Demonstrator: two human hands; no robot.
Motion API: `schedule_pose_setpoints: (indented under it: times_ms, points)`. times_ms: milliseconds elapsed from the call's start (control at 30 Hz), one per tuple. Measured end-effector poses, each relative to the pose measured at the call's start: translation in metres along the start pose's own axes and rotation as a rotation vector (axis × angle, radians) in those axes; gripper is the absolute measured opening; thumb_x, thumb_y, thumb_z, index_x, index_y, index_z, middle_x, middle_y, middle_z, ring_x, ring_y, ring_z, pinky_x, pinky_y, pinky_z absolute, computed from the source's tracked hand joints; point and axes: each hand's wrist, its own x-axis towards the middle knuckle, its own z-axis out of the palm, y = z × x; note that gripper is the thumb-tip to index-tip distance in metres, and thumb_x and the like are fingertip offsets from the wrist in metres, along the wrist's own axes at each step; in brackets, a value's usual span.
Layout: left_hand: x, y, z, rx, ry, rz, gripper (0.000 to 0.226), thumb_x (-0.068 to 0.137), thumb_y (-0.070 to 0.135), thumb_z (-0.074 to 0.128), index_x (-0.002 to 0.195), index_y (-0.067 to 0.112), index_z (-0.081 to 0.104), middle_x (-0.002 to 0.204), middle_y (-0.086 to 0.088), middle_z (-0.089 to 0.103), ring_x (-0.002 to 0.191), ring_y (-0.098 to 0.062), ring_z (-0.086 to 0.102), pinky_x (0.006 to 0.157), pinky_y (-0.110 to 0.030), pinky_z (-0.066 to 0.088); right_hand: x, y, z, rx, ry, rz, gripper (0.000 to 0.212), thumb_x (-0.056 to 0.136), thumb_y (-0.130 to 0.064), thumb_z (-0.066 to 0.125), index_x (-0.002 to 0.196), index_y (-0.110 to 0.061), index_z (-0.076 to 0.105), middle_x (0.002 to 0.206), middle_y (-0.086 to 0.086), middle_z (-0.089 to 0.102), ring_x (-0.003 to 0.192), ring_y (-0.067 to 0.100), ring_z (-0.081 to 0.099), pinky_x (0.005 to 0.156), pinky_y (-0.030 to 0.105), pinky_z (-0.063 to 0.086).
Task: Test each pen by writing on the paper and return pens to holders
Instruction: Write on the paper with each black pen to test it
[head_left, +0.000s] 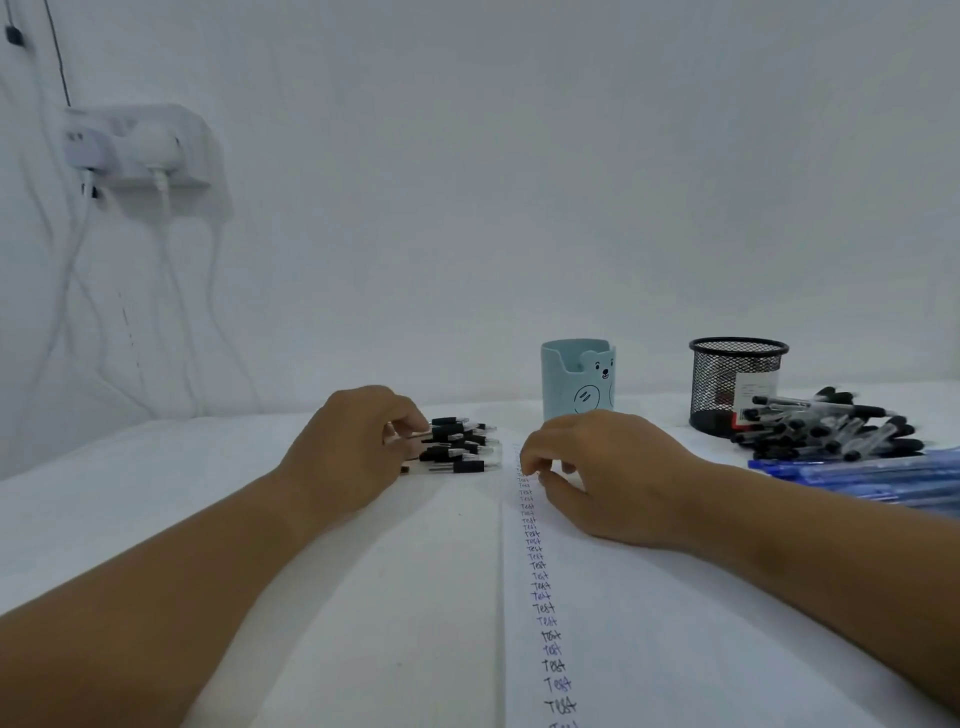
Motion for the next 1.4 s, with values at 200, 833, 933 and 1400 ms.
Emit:
schedule_pose_setpoints:
  times_ms: [200, 833, 933, 1400]
  points:
    - [-0.002, 0.033, 0.001, -0.057, 0.0, 0.274, 0.02, 0.088, 0.014, 0.075, 0.102, 0.028, 0.078, 0.086, 0.017, 0.064, 0.079, -0.004, 0.062, 0.069, -0.011, 0.042, 0.007, -0.004, -0.001, 0.035, 0.225, -0.004, 0.036, 0.096, -0.04, 0.058, 0.129, -0.027, 0.061, 0.125, -0.013, 0.062, 0.117, 0.013, 0.053, 0.085, 0.033, 0.048]
    - [-0.004, 0.054, -0.012, -1.421, -0.39, -0.568, 0.045, 0.093, 0.041, 0.049, 0.117, 0.013, 0.073, 0.109, -0.016, 0.072, 0.089, -0.029, 0.07, 0.071, -0.035, 0.061, 0.009, 0.019, 0.008, -0.022, 0.174, 0.156, 0.025, 0.103, -0.042, 0.044, 0.111, -0.03, 0.064, 0.094, 0.003, 0.061, 0.085, 0.03, 0.056, 0.068, 0.034, 0.038]
    - [-0.005, 0.057, -0.009, -1.424, -0.323, -0.565, 0.04, 0.09, 0.034, 0.051, 0.11, 0.006, 0.071, 0.1, -0.017, 0.074, 0.085, -0.027, 0.072, 0.07, -0.031, 0.062, 0.008, 0.017, 0.006, -0.02, 0.171, 0.148, 0.025, 0.103, -0.041, 0.045, 0.112, -0.029, 0.065, 0.094, 0.002, 0.06, 0.086, 0.029, 0.055, 0.068, 0.034, 0.036]
    - [-0.005, 0.061, 0.0, -1.082, -0.343, -0.467, 0.036, 0.102, 0.05, 0.047, 0.13, 0.03, 0.059, 0.112, -0.011, 0.075, 0.092, -0.026, 0.068, 0.084, -0.039, 0.057, 0.015, 0.014, 0.004, 0.23, 0.248, 0.337, 0.023, 0.092, -0.023, 0.057, 0.069, -0.02, 0.053, 0.066, -0.002, 0.061, 0.065, 0.018, 0.054, 0.062, 0.033, 0.047]
